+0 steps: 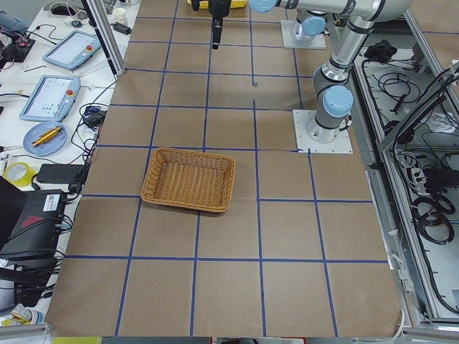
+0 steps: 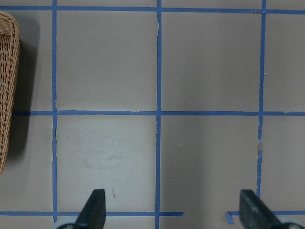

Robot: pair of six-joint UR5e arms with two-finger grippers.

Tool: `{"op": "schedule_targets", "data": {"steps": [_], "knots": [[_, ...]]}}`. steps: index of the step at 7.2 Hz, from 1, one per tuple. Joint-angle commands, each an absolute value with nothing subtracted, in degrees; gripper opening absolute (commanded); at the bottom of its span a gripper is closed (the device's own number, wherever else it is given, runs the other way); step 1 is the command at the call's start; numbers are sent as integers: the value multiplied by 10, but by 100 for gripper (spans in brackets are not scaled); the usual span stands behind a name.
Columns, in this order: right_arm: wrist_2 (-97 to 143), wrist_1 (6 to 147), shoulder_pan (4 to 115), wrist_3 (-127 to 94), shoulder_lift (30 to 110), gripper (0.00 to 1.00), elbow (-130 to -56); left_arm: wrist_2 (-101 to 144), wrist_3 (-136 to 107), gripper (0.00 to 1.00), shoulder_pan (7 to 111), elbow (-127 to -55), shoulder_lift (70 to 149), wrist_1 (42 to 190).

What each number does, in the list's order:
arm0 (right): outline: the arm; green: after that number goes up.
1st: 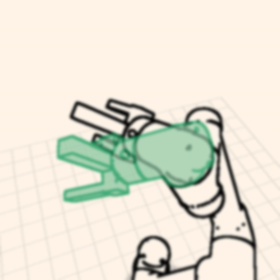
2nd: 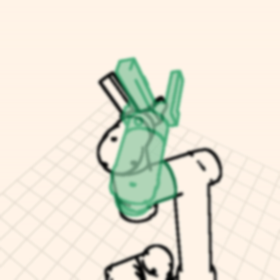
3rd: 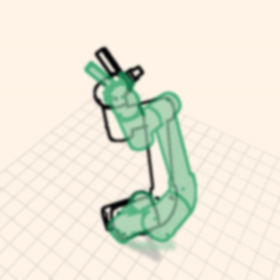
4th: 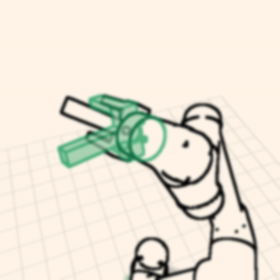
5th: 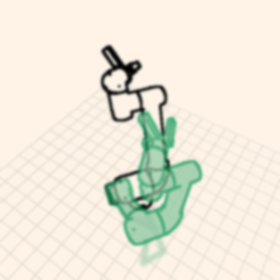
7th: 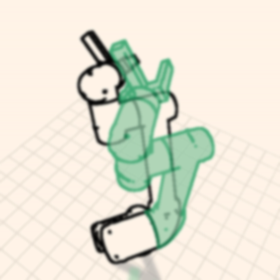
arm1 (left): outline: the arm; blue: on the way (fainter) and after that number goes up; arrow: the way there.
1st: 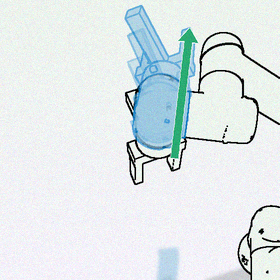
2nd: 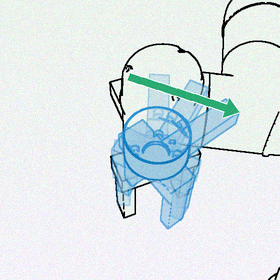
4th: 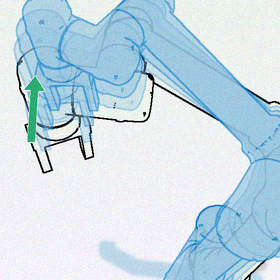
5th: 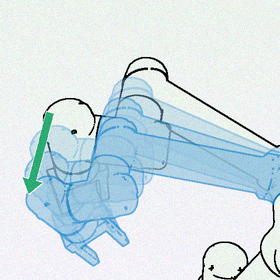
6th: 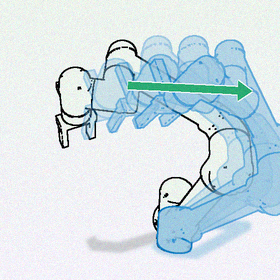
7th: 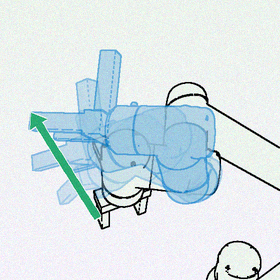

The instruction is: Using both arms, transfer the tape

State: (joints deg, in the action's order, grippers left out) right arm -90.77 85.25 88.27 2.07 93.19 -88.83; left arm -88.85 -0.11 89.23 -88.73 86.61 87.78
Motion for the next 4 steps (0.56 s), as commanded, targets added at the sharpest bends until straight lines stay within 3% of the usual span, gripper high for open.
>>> {"op": "schedule_targets", "data": {"steps": [1, 4], "knots": [[-909, 852, 882, 22, 933, 100, -888, -888, -1, 100, 892, -888, 866, 878], [-909, 851, 882, 24, 932, 100, -894, -888, -1, 100, 892, -887, 866, 877]]}}
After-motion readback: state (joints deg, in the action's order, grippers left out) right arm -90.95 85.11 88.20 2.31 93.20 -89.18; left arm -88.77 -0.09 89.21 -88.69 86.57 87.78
